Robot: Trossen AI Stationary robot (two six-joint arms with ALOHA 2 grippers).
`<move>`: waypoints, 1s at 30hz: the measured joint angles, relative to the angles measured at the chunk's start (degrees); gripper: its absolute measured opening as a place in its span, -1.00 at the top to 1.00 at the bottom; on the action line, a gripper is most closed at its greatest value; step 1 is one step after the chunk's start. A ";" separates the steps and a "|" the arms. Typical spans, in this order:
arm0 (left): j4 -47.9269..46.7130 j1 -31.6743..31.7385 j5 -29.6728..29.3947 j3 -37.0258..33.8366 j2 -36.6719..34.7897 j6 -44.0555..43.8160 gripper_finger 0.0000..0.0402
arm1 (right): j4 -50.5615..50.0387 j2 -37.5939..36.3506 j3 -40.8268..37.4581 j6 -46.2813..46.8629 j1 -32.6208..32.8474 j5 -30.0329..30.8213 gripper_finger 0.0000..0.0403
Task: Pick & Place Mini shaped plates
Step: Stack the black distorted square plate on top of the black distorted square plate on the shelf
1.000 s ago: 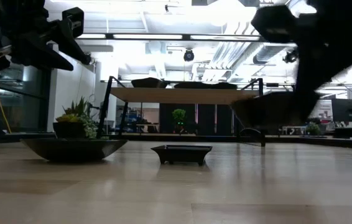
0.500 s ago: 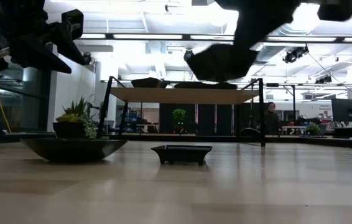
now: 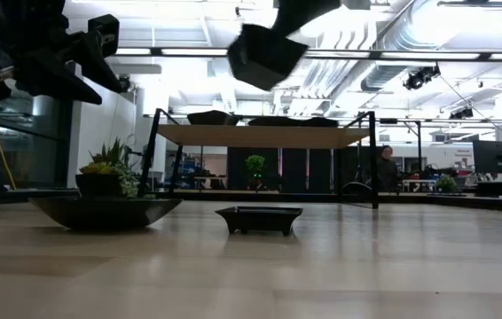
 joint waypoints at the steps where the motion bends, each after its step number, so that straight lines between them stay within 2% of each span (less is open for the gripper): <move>1: 0.01 -0.01 0.00 0.00 -0.02 0.01 0.32 | 1.06 0.00 0.47 0.36 -0.66 -0.01 1.00; 6: 0.01 0.00 0.00 0.00 -0.01 0.01 0.32 | 4.89 0.00 3.78 4.88 -4.89 0.45 1.00; 12: 0.01 0.00 -0.02 0.00 -0.02 -0.01 0.32 | 5.85 0.00 8.03 9.14 -10.87 -2.32 1.00; 17: 0.01 -0.01 0.00 0.00 -0.02 0.00 0.32 | 6.89 0.00 10.84 9.60 -14.86 -2.49 1.00; 30: 0.04 0.01 -0.02 0.00 -0.01 -0.27 0.32 | 21.26 2.38 13.06 8.98 -22.93 -6.05 1.00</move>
